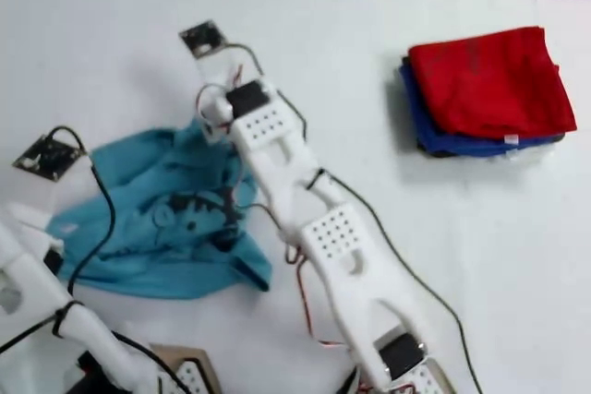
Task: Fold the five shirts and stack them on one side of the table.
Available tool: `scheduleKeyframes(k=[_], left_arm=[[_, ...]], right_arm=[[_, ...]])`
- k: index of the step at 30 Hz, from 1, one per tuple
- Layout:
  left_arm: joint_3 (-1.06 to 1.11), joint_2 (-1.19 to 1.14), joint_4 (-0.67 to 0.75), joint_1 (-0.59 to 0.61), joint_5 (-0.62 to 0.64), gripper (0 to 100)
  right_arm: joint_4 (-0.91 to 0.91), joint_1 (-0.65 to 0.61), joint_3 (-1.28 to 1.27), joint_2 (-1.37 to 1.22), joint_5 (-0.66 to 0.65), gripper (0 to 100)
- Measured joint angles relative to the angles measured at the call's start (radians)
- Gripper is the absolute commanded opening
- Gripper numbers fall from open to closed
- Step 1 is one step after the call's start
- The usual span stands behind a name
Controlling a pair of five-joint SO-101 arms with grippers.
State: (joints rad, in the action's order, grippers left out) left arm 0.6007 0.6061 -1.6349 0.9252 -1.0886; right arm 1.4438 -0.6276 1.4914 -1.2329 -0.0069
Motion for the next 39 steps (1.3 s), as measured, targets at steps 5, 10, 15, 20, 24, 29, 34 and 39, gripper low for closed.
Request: scheduleKeyframes(k=[5,10,15,20,24,29,34,39], left_arm=[[0.0,0.0,0.0,0.0,0.0,3],[0.0,0.0,0.0,0.0,0.0,3],[0.0,0.0,0.0,0.0,0.0,3],[0.0,0.0,0.0,0.0,0.0,3],[0.0,0.0,0.0,0.0,0.0,3],[0.0,0.0,0.0,0.0,0.0,3],[0.0,0.0,0.0,0.0,0.0,3],[0.0,0.0,0.0,0.0,0.0,3]], right_arm=[[-0.002,0.032,0.025,0.0,0.0,10.3],[-0.005,0.026,-0.031,-0.034,0.0,21.1],[0.002,0.003,-0.041,-0.037,0.0,19.0],[0.002,-0.012,-0.048,-0.037,0.0,16.5],[-0.002,-0.026,-0.048,-0.037,0.0,17.4],[-0.003,-0.041,-0.069,-0.061,0.0,17.3],[-0.003,-0.041,-0.069,-0.064,0.0,11.8],[-0.029,-0.038,-0.069,-0.064,0.0,2.1]])
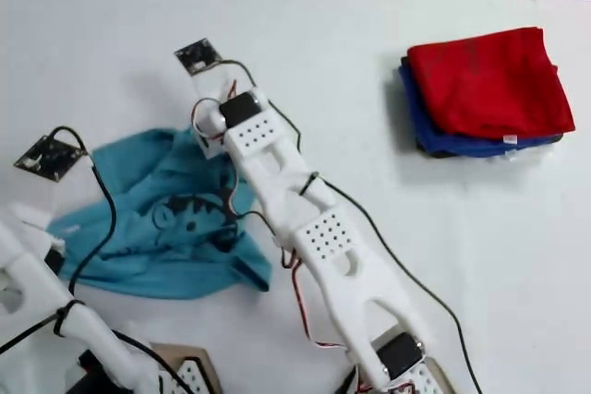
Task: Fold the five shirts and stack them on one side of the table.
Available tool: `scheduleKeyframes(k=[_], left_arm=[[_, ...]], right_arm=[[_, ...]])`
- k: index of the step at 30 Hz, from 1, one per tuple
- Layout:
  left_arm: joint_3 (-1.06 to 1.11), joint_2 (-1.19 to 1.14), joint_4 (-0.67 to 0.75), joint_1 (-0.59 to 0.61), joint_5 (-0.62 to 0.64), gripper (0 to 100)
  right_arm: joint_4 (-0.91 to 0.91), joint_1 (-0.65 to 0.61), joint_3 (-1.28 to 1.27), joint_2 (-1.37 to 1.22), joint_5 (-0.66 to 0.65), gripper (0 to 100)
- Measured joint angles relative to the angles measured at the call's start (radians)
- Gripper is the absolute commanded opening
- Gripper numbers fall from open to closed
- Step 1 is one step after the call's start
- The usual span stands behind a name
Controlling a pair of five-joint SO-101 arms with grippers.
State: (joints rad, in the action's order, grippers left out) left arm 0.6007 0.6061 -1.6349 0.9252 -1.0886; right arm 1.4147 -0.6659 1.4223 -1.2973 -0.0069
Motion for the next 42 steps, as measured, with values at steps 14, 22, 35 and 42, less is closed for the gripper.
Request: scheduleKeyframes(k=[14,22,35,42], left_arm=[[-0.017,0.0,0.046,-0.025,0.163,3],[-0.322,0.0,0.058,-0.341,0.531,3],[-1.049,0.005,0.054,-0.555,0.66,3],[-1.091,0.029,-0.089,-0.608,0.66,3]], right_arm=[[0.005,0.161,-0.002,0.135,0.0,1.8],[0.12,0.298,-0.002,0.43,0.0,1.8],[0.186,0.542,0.0,1.048,-0.08,1.8],[0.276,0.537,0.005,1.31,-0.117,1.8]])
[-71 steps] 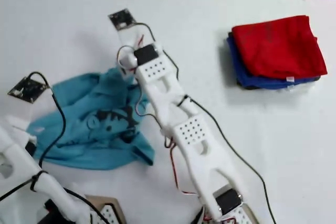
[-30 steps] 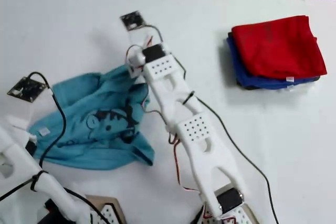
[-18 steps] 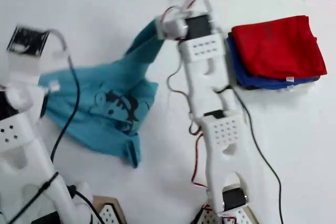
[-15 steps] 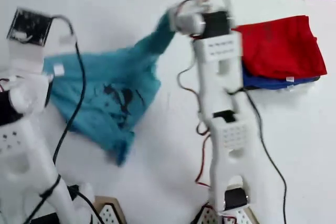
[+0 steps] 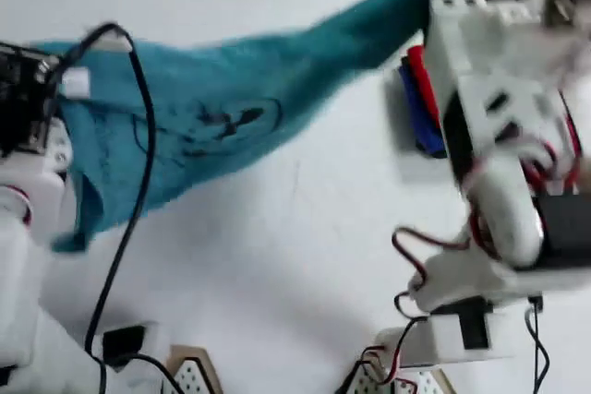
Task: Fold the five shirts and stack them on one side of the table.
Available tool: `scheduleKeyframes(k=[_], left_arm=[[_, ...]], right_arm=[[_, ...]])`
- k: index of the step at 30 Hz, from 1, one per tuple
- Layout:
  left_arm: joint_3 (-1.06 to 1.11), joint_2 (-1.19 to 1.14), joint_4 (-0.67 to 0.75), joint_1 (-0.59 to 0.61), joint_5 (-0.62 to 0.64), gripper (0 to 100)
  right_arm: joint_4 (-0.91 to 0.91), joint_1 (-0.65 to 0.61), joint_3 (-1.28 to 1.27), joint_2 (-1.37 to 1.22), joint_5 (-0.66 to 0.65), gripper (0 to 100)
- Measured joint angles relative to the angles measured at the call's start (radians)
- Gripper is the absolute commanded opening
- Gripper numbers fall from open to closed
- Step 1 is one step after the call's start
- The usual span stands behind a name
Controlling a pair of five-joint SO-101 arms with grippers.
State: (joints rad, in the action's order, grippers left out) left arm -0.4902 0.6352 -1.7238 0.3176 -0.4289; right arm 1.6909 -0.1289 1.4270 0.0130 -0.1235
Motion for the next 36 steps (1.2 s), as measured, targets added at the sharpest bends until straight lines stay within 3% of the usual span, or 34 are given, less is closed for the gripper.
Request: scheduleKeyframes(k=[7,14,18,23,29,32,36], left_arm=[[0.397,-0.015,-0.038,-0.064,0.0,3],[0.91,-0.015,0.026,-0.066,-0.141,3],[1.097,-0.015,0.077,-0.066,-0.176,3],[1.231,-0.015,0.127,-0.066,-0.189,3],[1.309,-0.015,0.18,-0.066,-0.302,5],[1.31,-0.015,0.199,-0.064,-0.321,11],[1.31,-0.015,0.201,-0.064,-0.321,17]], right_arm=[[0.058,-0.031,-0.238,-0.002,-0.009,1.8],[0.058,-0.031,-0.807,0.035,-0.009,1.8],[0.025,-0.031,-1.131,0.11,-0.011,1.8],[-0.098,-0.031,-1.51,0.293,-0.071,1.8],[-0.371,0.032,-2.004,0.526,-0.133,2.0],[-0.457,0.063,-2.148,0.563,-0.138,8.4],[-0.439,0.069,-2.182,0.582,-0.14,19.7]])
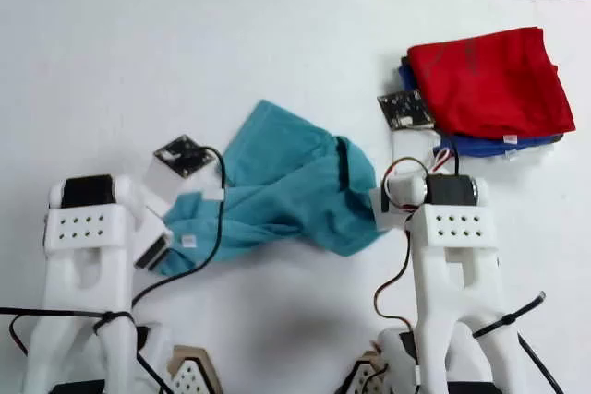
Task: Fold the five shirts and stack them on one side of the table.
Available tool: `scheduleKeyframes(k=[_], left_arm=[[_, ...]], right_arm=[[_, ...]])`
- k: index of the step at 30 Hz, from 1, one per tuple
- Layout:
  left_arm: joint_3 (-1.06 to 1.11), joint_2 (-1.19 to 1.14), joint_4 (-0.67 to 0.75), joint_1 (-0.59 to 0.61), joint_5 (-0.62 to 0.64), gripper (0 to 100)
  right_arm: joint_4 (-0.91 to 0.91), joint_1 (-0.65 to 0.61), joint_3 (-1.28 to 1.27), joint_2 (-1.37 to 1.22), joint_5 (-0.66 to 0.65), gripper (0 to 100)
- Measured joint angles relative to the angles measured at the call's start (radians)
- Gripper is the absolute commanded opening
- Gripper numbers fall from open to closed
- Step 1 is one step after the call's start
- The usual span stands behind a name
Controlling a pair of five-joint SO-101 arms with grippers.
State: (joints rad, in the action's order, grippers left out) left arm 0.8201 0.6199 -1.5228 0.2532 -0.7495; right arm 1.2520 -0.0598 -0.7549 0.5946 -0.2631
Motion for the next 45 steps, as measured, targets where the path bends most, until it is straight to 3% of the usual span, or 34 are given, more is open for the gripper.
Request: scheduleKeyframes(k=[5,12,21,29,39,41,43,45], left_arm=[[-0.002,0.0,-0.034,0.0,0.0,17],[-0.13,0.0,-0.129,0.0,0.0,17],[-0.153,0.0,-0.132,-0.002,0.0,17],[-0.153,0.0,-0.138,0.0,0.0,17],[-0.14,0.0,-0.138,0.0,0.0,17],[-0.112,0.0,-0.138,-0.002,0.0,17],[-0.091,0.0,-0.138,0.0,0.0,17],[-0.087,0.0,-0.138,0.0,0.0,17]], right_arm=[[0.1,-0.002,0.107,0.008,0.0,18.7],[0.121,-0.068,0.519,-0.074,0.044,18.7],[0.061,-0.351,0.967,-0.761,0.06,18.7],[0.094,-0.368,1.392,-1.329,0.06,18.7],[0.333,-0.434,1.849,-1.708,0.06,18.3],[0.361,-0.434,1.916,-1.752,0.06,14.8],[0.391,-0.434,1.984,-1.784,0.06,2.5],[0.402,-0.43,2.038,-1.811,0.06,3.7]])
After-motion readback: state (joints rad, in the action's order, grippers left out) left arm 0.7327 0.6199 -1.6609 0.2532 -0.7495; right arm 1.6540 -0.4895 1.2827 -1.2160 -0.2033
